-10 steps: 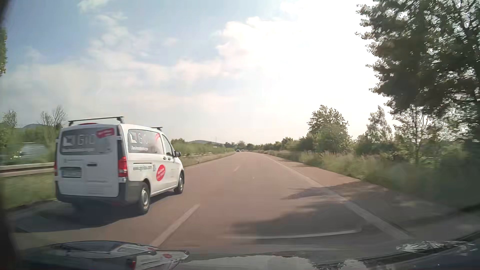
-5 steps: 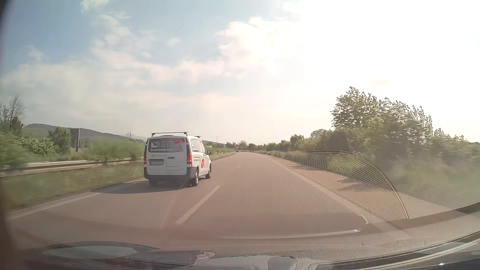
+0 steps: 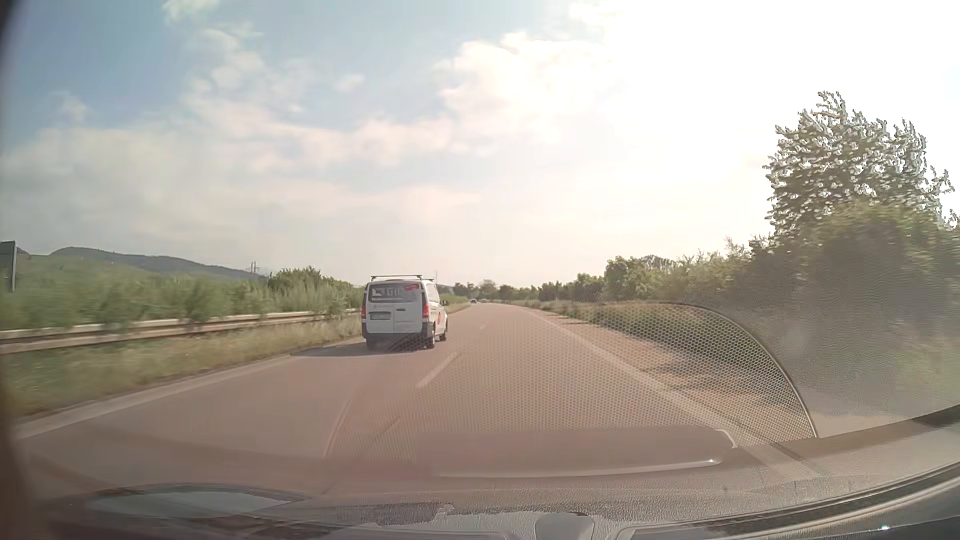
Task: Follow the waypoints while adhering to traffic rules and regulations
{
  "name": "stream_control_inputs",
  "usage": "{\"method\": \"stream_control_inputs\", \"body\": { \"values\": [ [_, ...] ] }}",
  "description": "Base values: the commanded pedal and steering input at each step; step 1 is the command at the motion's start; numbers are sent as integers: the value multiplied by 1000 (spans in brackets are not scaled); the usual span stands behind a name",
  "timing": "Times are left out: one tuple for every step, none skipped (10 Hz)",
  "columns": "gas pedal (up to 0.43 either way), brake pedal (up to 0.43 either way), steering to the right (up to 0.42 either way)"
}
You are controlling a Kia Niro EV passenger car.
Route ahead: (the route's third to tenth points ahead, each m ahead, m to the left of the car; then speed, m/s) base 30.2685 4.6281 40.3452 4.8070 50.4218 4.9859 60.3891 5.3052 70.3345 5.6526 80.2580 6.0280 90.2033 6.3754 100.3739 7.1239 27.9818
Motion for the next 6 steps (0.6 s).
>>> {"method": "stream_control_inputs", "body": {
  "values": [
    [189, 0, -3],
    [189, 0, -3],
    [189, 0, -4],
    [189, 0, -3],
    [189, 0, -4],
    [189, 0, -4]
  ]
}}
